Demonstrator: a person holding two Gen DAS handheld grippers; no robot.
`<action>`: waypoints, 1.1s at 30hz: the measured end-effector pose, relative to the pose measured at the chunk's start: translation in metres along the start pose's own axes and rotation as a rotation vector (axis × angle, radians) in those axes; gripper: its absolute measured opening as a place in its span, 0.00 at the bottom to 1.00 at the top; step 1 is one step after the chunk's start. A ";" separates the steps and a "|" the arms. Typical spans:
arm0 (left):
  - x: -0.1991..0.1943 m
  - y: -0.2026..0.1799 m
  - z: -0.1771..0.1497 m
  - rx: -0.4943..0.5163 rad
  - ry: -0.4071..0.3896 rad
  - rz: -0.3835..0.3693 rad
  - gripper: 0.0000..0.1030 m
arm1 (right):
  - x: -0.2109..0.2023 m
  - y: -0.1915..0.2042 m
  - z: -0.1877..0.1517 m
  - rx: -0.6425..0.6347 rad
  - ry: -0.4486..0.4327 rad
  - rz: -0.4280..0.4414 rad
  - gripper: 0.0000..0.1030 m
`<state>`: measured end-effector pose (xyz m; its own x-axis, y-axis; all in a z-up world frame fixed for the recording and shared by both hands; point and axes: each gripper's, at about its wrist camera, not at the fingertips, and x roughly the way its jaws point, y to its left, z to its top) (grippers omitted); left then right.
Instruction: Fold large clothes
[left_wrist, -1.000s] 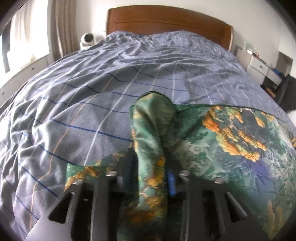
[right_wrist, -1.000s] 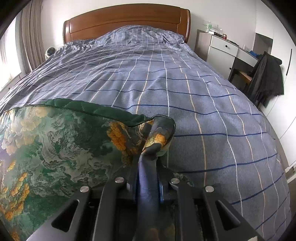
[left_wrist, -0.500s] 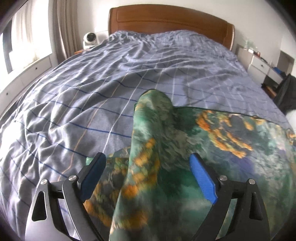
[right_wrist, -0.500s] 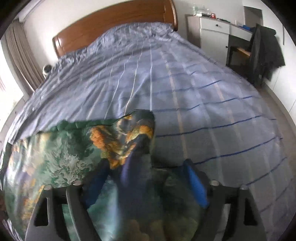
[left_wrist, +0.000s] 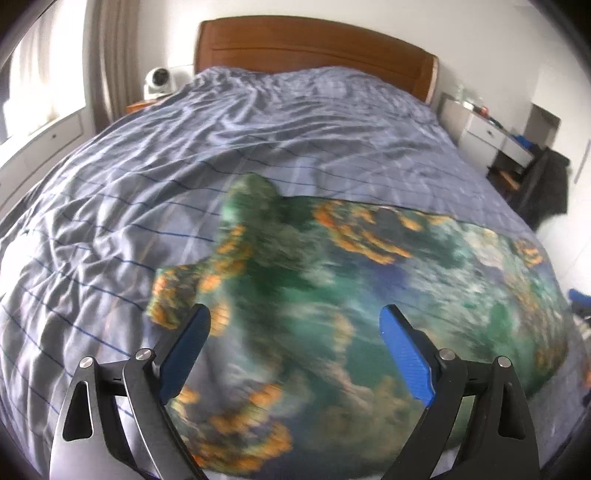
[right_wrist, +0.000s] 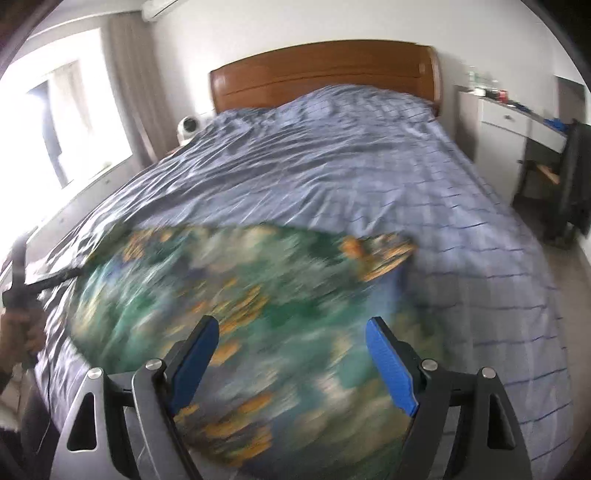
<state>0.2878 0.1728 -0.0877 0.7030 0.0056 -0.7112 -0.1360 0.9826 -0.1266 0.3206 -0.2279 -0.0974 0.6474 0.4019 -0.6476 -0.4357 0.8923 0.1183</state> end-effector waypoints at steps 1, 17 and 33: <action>-0.004 -0.008 0.000 0.013 0.002 -0.018 0.91 | 0.002 0.003 -0.005 -0.007 0.008 0.000 0.81; 0.059 -0.135 0.053 0.119 0.082 -0.165 0.93 | -0.036 -0.010 -0.048 0.140 -0.010 -0.067 0.81; 0.041 -0.144 -0.018 0.290 0.124 -0.095 0.93 | -0.072 0.063 -0.089 0.094 -0.009 0.050 0.81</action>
<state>0.3234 0.0281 -0.1115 0.6098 -0.0934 -0.7870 0.1432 0.9897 -0.0065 0.1909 -0.2187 -0.1100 0.6325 0.4477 -0.6321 -0.4070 0.8864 0.2206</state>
